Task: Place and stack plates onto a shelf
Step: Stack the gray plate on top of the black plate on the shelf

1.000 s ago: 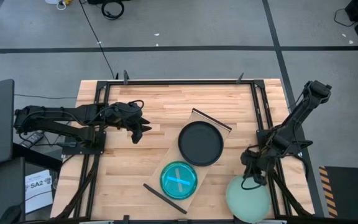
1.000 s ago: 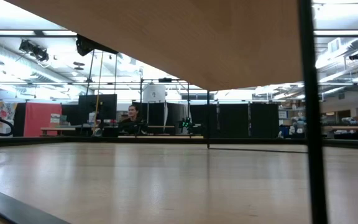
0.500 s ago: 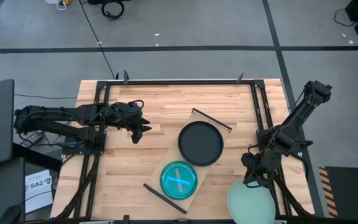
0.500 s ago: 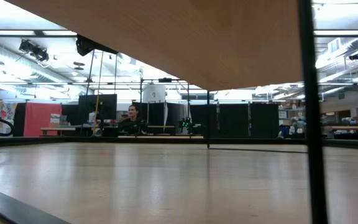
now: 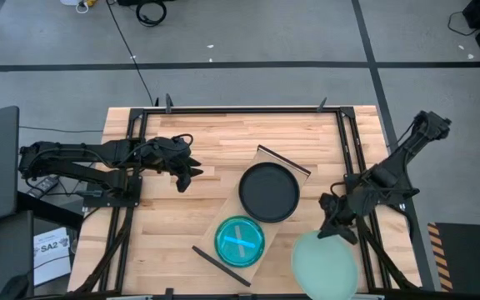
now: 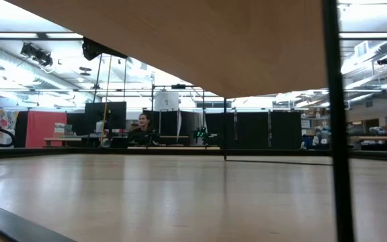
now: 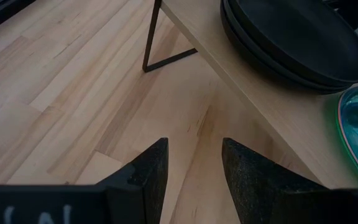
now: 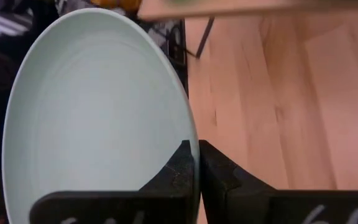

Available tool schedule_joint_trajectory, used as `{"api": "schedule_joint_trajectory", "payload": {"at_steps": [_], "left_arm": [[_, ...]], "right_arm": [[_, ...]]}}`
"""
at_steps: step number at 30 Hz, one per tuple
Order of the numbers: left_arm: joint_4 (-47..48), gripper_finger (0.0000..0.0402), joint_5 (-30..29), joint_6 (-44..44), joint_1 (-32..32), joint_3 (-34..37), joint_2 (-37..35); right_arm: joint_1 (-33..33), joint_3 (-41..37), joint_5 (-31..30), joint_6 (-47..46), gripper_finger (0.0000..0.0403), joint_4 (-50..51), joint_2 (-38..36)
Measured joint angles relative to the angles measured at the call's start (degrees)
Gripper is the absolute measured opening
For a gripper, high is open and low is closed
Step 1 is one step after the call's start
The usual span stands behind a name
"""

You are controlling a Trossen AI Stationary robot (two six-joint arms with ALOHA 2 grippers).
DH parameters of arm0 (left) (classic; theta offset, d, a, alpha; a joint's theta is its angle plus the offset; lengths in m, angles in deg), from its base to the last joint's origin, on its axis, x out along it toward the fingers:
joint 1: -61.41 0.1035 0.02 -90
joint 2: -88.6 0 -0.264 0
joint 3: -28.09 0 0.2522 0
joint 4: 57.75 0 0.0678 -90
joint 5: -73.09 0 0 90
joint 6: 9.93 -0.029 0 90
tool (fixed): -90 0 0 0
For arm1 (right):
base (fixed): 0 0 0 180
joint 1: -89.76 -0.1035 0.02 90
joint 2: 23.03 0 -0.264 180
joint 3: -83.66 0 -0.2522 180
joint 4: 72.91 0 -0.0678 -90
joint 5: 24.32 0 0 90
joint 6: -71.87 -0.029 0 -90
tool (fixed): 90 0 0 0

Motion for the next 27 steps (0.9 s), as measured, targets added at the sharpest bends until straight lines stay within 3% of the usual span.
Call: {"api": "schedule_joint_trajectory", "payload": {"at_steps": [7, 27], "left_arm": [[0.0, 0.0157, 0.0, -0.02, -0.01, 0.0, -0.01], [0.0, 0.0157, 0.0, -0.04, -0.01, 0.0, 0.03]], "right_arm": [[4.47, 3.06, 0.01, 0.41, 0.0016, 0.72, 0.0], [22.01, 12.37, -0.03, 20.28, 0.0021, 0.59, -0.02]]}}
